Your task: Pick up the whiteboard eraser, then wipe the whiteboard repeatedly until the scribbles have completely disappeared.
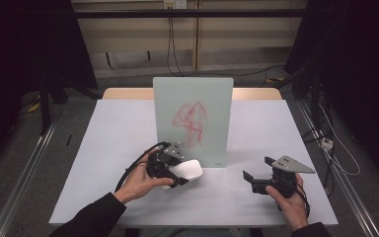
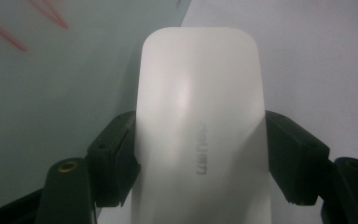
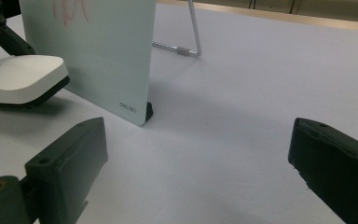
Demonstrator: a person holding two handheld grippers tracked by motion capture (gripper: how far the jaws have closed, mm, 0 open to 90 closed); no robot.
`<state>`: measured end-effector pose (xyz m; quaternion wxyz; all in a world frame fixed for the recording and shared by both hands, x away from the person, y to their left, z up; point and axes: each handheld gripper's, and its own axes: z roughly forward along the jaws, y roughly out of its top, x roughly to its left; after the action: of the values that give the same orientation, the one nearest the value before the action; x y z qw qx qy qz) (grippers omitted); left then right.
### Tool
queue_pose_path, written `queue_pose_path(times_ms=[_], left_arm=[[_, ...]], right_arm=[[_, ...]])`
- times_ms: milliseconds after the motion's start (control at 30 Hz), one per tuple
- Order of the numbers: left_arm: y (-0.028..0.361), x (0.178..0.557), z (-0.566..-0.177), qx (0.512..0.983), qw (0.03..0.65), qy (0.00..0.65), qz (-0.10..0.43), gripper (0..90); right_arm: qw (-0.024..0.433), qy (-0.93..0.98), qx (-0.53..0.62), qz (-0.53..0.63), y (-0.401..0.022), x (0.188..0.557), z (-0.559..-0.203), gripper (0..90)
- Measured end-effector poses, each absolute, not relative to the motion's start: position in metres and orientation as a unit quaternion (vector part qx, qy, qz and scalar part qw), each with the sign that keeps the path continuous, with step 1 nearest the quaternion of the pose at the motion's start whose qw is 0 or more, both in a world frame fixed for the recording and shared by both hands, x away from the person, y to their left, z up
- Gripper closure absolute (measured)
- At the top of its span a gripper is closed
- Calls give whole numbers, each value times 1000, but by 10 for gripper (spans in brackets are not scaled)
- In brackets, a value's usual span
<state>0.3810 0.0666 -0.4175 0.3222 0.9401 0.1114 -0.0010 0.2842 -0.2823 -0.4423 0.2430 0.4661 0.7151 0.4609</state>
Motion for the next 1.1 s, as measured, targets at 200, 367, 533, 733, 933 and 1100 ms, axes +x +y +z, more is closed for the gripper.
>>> queue_pose_path(times_ms=[200, 367, 533, 733, 933, 1100], left_arm=[[73, 379, -411, 937, 327, 122, 15, 311], [78, 380, -409, 924, 357, 135, 7, 311], [80, 377, -406, 920, 367, 135, 10, 311], [83, 372, -402, 914, 382, 135, 19, 311], [86, 370, -398, 906, 396, 145, 28, 311], [90, 368, -396, 898, 411, 152, 32, 311]], right_arm=[[241, 714, 469, 460, -281, 285, -443, 44], [243, 713, 471, 460, -282, 286, -443, 44], [243, 714, 469, 460, -282, 285, -442, 44], [242, 713, 469, 461, -282, 284, -442, 44], [241, 716, 466, 461, -282, 285, -443, 45], [241, 713, 468, 462, -281, 287, -443, 45]])
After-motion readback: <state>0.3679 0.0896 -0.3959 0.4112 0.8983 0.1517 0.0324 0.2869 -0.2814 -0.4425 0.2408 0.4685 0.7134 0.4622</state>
